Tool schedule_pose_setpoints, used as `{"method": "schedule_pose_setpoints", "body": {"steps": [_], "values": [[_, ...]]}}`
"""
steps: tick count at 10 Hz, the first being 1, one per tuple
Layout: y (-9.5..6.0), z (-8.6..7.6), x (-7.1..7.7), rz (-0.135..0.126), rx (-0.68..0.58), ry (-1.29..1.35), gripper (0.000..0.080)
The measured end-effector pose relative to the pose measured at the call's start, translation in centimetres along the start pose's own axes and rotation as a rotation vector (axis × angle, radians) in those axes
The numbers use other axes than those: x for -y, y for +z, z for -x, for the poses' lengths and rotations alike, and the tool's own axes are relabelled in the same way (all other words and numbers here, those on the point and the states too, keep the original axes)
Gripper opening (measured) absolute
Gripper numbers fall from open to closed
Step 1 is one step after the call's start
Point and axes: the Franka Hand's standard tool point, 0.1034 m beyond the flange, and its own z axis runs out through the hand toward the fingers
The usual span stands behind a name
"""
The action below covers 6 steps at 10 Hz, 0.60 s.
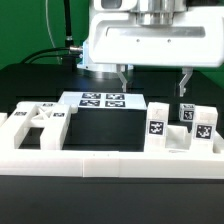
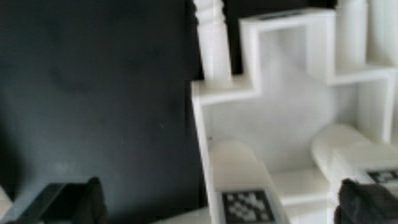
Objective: Assemble chair
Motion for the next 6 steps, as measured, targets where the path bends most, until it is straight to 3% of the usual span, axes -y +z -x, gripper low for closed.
{"method": "schedule_pose_setpoints", "body": {"steps": [4, 6], "values": [[0.9, 0.2, 0.1, 0.002, -0.010, -0.014, 0.0649], [2.6, 0.8, -0.1, 0.007, -0.040, -0.033, 0.0649]]}}
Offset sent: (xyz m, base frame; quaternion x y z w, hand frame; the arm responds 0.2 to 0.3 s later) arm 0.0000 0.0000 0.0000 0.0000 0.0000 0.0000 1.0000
